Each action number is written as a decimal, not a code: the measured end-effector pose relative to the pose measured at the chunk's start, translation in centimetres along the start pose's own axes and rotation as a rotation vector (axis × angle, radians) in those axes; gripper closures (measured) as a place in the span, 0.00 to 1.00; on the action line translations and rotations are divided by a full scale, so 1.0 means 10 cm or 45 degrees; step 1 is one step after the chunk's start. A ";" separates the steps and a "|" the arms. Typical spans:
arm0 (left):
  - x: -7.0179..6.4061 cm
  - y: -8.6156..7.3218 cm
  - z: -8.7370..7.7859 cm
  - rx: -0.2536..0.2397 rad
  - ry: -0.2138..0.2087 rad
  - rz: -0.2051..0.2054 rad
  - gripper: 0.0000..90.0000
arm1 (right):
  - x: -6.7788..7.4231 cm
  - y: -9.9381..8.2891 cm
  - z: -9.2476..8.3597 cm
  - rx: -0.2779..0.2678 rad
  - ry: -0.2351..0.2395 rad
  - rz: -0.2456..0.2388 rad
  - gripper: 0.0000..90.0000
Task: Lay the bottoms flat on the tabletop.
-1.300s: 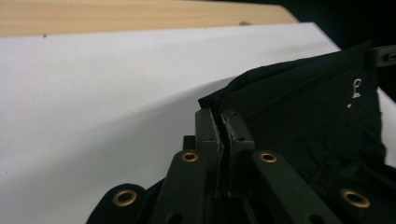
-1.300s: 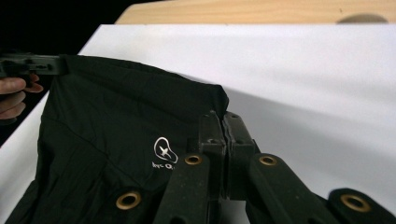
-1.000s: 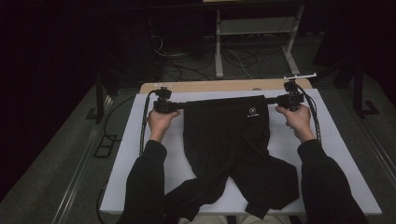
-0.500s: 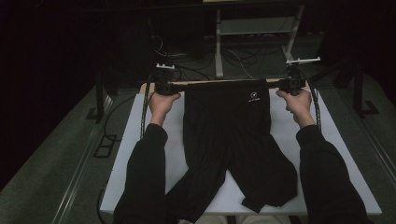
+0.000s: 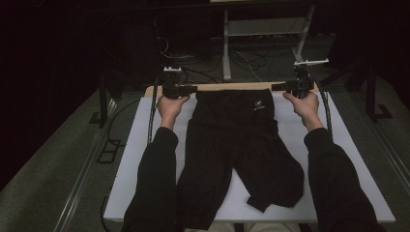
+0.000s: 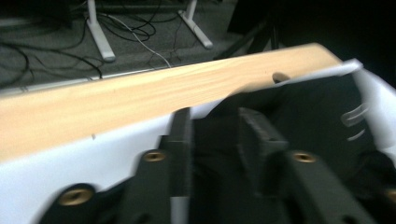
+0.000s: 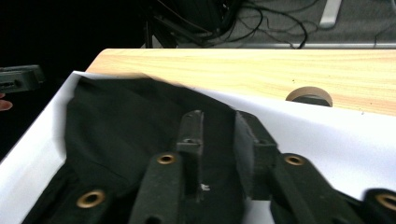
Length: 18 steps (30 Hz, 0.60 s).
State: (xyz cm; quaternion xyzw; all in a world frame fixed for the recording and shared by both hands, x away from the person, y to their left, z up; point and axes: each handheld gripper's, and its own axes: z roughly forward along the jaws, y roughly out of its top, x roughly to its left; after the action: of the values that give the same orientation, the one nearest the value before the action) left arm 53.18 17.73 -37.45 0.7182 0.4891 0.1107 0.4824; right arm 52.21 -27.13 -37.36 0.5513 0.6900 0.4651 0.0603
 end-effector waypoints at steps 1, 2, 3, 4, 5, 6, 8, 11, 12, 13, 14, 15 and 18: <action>0.03 -0.05 -0.01 -0.013 -0.012 -0.032 0.59 | 0.00 -0.03 0.00 -0.006 -0.014 -0.015 0.72; 0.05 -0.09 -0.03 -0.027 -0.018 -0.059 0.55 | 0.00 -0.07 -0.01 -0.007 -0.019 -0.025 0.71; 0.07 -0.13 -0.05 -0.040 -0.032 -0.080 0.52 | -0.01 -0.10 -0.01 -0.006 -0.020 -0.027 0.68; 0.09 -0.17 -0.07 -0.058 -0.060 -0.108 0.49 | -0.02 -0.14 -0.02 -0.008 -0.027 -0.030 0.66; 0.10 -0.20 -0.09 -0.067 -0.078 -0.120 0.47 | -0.04 -0.18 -0.04 -0.014 -0.026 -0.030 0.63; 0.10 -0.23 -0.11 -0.079 -0.098 -0.132 0.43 | -0.06 -0.22 -0.06 -0.022 -0.028 -0.025 0.58; 0.09 -0.27 -0.14 -0.087 -0.115 -0.134 0.40 | -0.07 -0.25 -0.07 -0.023 -0.033 -0.030 0.55; 0.05 -0.33 -0.17 -0.042 -0.107 -0.081 0.34 | -0.08 -0.32 -0.11 -0.030 -0.034 -0.029 0.45; 0.03 -0.35 -0.18 -0.039 -0.109 -0.069 0.31 | -0.08 -0.35 -0.13 -0.041 -0.024 -0.026 0.43; 0.02 -0.37 -0.19 -0.040 -0.107 -0.055 0.30 | -0.09 -0.37 -0.14 -0.046 -0.019 -0.024 0.41; 0.01 -0.39 -0.20 -0.046 -0.111 -0.055 0.28 | -0.09 -0.40 -0.15 -0.048 -0.010 -0.020 0.37; 0.00 -0.40 -0.21 -0.054 -0.122 -0.054 0.27 | -0.09 -0.42 -0.15 -0.046 -0.008 -0.021 0.35; -0.02 -0.45 -0.24 -0.057 -0.132 -0.048 0.22 | -0.10 -0.48 -0.18 -0.045 0.002 -0.020 0.28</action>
State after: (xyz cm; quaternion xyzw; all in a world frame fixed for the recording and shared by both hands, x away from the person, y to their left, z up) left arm 48.90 19.26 -39.80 0.7026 0.4743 0.0752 0.5251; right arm 48.17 -28.76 -40.18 0.5445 0.6860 0.4771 0.0730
